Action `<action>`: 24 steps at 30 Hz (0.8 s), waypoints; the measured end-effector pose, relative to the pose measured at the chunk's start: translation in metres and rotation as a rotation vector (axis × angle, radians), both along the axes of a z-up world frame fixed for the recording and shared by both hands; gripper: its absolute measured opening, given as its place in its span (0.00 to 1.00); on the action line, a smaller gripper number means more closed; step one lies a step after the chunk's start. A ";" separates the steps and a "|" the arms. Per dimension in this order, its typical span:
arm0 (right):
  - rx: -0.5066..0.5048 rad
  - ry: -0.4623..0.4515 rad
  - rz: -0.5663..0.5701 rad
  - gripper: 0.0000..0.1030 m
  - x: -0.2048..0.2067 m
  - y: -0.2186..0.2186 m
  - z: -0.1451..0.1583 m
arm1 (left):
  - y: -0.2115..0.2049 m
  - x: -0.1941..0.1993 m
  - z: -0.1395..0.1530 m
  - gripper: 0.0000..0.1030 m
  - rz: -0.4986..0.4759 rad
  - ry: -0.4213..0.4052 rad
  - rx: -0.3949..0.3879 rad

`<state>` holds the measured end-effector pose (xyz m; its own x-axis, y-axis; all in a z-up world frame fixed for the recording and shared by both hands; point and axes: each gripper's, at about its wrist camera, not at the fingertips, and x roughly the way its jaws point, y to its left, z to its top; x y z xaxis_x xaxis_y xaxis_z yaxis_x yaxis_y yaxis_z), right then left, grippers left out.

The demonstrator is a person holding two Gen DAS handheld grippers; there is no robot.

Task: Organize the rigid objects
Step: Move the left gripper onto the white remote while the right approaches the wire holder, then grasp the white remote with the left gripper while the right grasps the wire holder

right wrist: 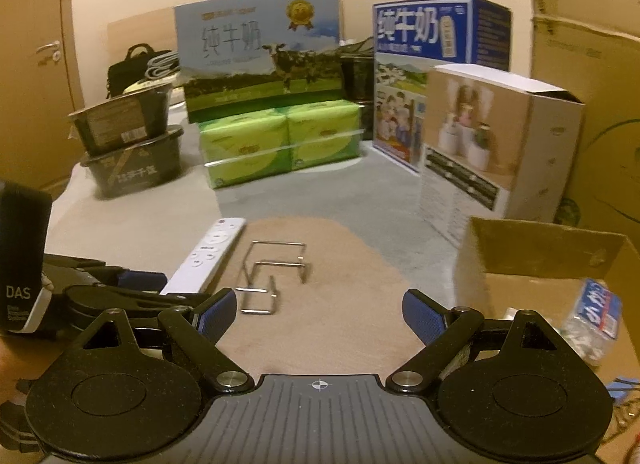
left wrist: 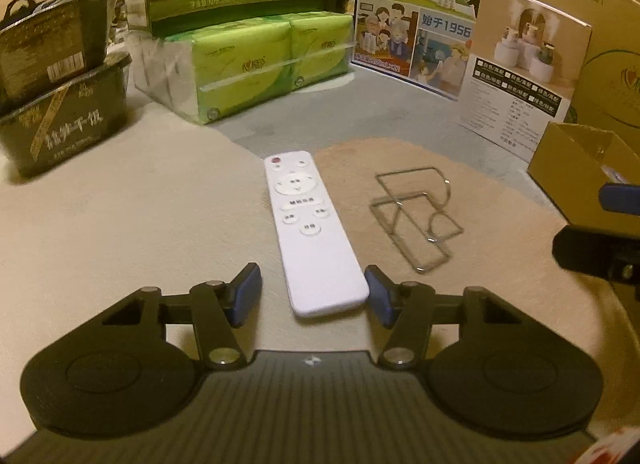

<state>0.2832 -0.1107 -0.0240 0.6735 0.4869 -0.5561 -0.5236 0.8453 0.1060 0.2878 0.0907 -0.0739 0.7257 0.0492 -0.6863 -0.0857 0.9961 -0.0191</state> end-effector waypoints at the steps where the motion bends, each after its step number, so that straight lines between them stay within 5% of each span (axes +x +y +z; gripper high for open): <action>1: 0.000 0.003 0.005 0.88 0.001 0.004 -0.001 | 0.003 0.002 0.000 0.53 -0.008 -0.004 0.001; 7: -0.020 0.021 0.009 0.88 0.016 0.026 -0.014 | 0.014 0.024 -0.003 0.53 -0.046 -0.018 -0.010; 13: -0.035 0.035 0.008 0.88 0.027 0.037 -0.024 | 0.018 0.030 -0.003 0.35 -0.080 -0.008 -0.002; 24: -0.016 0.030 0.021 0.88 0.046 0.056 -0.037 | 0.041 0.004 0.000 0.34 -0.041 -0.031 0.012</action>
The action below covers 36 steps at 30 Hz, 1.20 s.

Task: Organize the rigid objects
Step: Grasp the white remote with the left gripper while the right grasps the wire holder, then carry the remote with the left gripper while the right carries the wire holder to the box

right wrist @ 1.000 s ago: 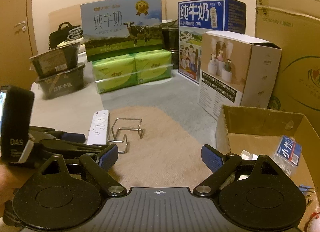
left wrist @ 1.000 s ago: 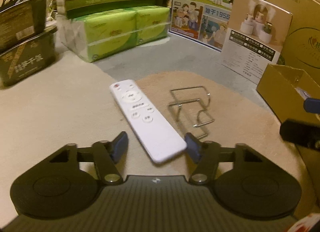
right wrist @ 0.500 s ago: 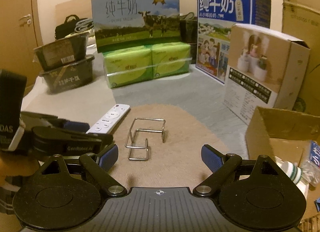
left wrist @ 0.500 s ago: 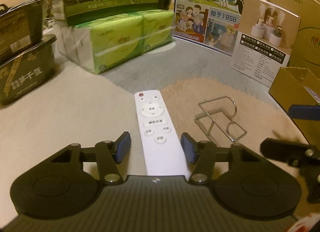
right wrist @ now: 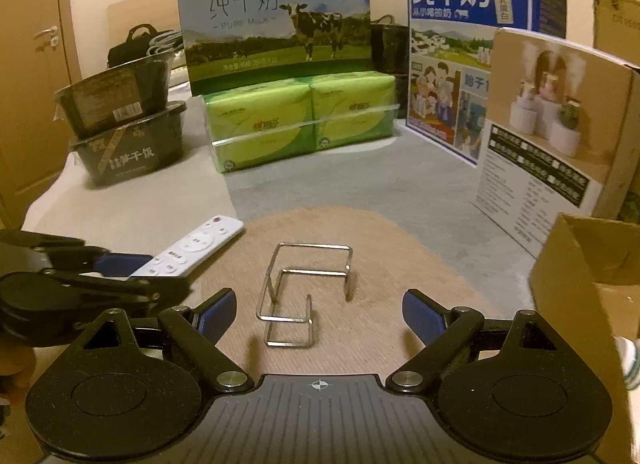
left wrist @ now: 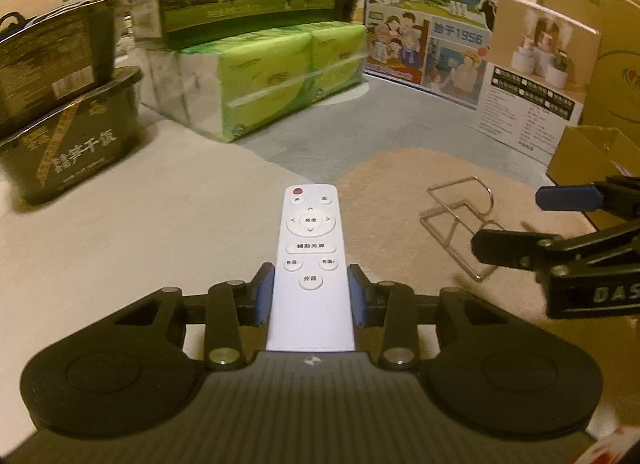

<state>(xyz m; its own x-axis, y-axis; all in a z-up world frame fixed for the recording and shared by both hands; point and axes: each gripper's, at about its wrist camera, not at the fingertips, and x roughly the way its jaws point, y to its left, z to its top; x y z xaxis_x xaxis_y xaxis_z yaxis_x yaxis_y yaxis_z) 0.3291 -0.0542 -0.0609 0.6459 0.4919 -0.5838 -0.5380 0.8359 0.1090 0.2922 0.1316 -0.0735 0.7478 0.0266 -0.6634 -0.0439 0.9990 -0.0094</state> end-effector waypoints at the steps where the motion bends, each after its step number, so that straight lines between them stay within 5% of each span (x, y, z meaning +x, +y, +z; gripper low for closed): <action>1: -0.003 -0.008 0.004 0.88 0.001 0.002 -0.002 | 0.002 0.000 0.000 0.34 0.004 -0.004 -0.004; 11: -0.011 -0.034 -0.009 0.85 0.020 0.019 -0.018 | 0.004 0.002 -0.002 0.34 0.022 -0.030 -0.013; 19: -0.021 -0.045 -0.020 0.52 0.025 0.024 -0.023 | 0.002 0.003 -0.004 0.34 0.020 -0.042 -0.008; 36: -0.028 0.034 -0.090 0.51 -0.030 -0.012 -0.007 | -0.020 -0.047 0.009 0.34 0.042 0.005 -0.026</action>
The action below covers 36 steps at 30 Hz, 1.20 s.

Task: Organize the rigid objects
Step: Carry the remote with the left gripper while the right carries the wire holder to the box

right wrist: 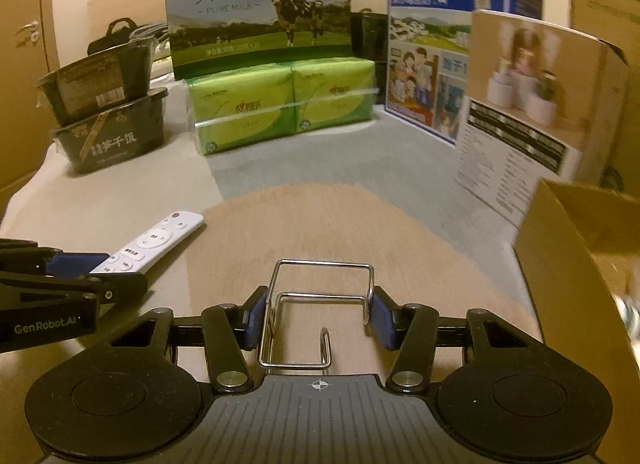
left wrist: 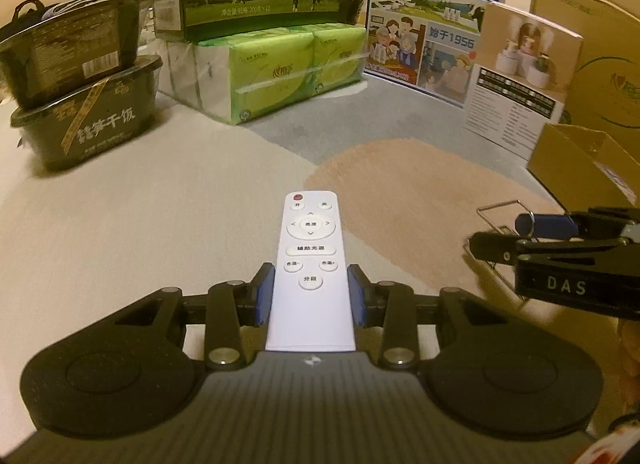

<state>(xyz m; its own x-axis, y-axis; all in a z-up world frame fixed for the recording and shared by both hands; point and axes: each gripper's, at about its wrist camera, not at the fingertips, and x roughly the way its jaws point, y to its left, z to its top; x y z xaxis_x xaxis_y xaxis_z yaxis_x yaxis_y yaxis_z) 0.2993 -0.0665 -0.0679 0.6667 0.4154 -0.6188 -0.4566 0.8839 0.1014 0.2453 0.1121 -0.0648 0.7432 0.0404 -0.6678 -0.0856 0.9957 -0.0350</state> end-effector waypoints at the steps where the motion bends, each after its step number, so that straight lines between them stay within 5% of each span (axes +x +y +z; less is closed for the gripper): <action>1: 0.003 0.008 -0.004 0.51 -0.006 -0.002 0.001 | -0.003 -0.006 0.002 0.34 0.000 0.004 -0.004; 17: 0.028 0.066 -0.055 0.51 -0.113 -0.053 0.033 | -0.058 -0.110 0.024 0.34 -0.009 0.050 -0.041; 36: 0.068 0.014 -0.126 0.51 -0.213 -0.136 0.087 | -0.127 -0.184 0.071 0.34 -0.077 0.011 -0.074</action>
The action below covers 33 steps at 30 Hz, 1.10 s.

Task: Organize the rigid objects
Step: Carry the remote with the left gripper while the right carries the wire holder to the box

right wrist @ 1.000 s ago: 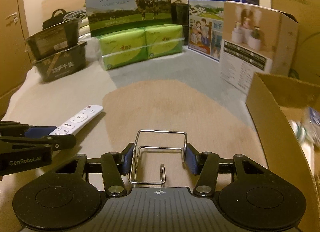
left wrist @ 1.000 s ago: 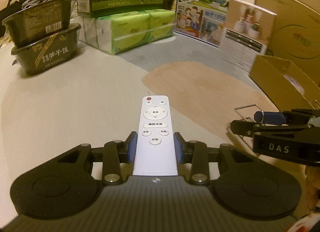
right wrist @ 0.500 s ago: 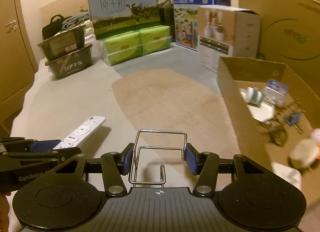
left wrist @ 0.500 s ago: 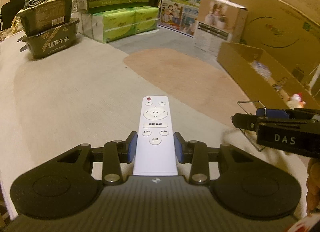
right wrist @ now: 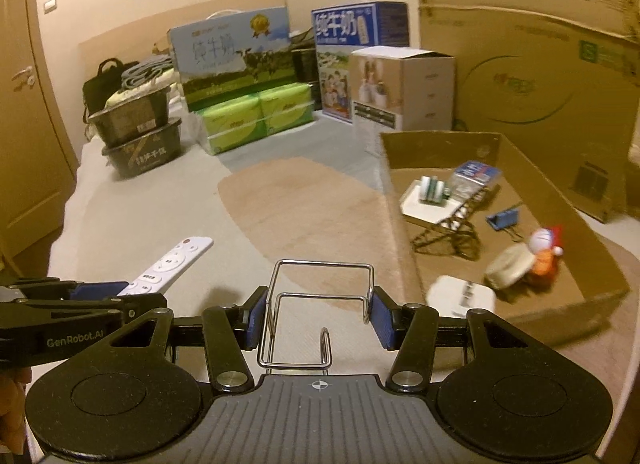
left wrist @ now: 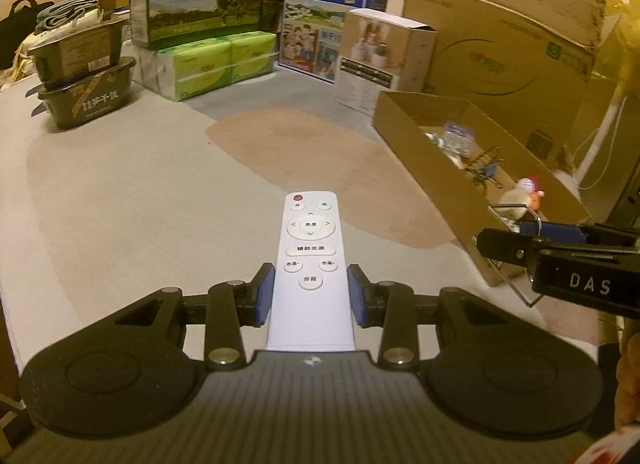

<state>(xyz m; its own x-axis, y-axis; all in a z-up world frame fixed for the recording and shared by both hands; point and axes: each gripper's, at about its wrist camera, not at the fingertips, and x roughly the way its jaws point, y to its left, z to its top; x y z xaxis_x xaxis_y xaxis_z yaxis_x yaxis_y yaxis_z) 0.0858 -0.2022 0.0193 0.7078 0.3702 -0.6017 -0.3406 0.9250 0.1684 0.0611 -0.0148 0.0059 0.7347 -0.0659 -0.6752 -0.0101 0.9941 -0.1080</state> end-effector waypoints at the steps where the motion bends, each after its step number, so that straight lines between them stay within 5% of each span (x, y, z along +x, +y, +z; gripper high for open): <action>1: -0.001 -0.002 -0.005 0.51 -0.003 -0.003 0.001 | -0.004 -0.002 0.001 0.34 -0.006 -0.002 0.001; 33: 0.031 -0.033 -0.211 0.51 -0.014 -0.110 0.015 | -0.107 0.021 0.026 0.34 -0.199 -0.036 -0.030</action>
<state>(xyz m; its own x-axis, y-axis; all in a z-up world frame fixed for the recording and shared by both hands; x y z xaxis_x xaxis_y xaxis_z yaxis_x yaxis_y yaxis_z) 0.0714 -0.3127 0.0341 0.7904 0.2299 -0.5677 -0.1458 0.9709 0.1902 0.0825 -0.1217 0.0314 0.7287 -0.2321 -0.6443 0.1907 0.9724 -0.1346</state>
